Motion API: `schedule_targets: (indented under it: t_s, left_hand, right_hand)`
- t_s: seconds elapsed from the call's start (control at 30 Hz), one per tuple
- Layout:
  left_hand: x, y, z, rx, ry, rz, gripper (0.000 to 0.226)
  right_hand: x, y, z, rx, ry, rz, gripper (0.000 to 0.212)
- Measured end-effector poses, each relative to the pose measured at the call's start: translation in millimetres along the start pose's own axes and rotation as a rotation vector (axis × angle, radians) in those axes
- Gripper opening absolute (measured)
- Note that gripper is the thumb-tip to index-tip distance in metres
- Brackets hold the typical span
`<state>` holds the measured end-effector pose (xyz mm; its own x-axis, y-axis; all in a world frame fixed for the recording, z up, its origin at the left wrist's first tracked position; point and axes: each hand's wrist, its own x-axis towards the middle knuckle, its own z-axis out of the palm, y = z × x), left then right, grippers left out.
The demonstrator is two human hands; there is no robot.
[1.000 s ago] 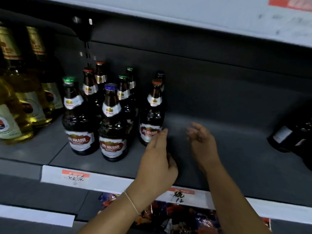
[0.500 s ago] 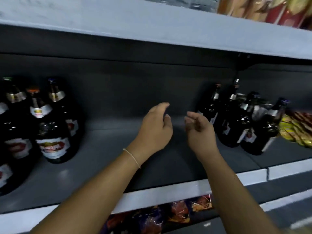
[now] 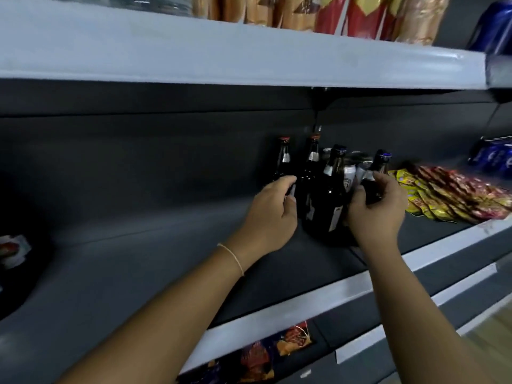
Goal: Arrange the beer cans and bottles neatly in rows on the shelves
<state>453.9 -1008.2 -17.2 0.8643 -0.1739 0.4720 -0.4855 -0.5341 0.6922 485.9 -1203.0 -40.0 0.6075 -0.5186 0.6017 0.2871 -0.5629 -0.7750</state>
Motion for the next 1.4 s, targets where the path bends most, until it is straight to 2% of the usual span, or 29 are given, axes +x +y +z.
schedule_targets:
  t_s: [0.13,0.23,0.47,0.73,0.97,1.2,1.33,1.4]
  left_hand:
    - [7,3,21,-0.017,-0.059,0.0,0.044]
    - [9,4,29,-0.013,-0.088,0.002,0.043]
    - [5,1,34,-0.02,-0.11,-0.015,0.043]
    - [-8,-6,33,-0.032,-0.118,-0.043,0.045]
    - [-14,-9,32,-0.056,-0.12,-0.055,0.045]
    - [-24,-18,25,-0.081,-0.138,-0.084,0.054]
    - [-33,-18,0,-0.193,-0.228,-0.159,0.07]
    - [-37,-23,-15,-0.244,-0.302,-0.224,0.084]
  right_hand:
    - [12,20,-5,-0.084,-0.011,0.078,0.05]
    - [16,32,-3,-0.077,-0.081,0.167,0.064]
    - [19,54,2,-0.064,-0.161,0.241,0.081]
    - [7,61,0,0.013,-0.092,0.174,0.071]
    - [-10,48,-20,0.158,-0.086,0.171,0.082]
    - [-33,-2,-37,0.417,-0.222,0.175,0.059]
    - [-54,-26,-30,0.532,-0.374,0.191,0.047]
    - [-63,-35,-22,0.595,-0.438,0.22,0.05]
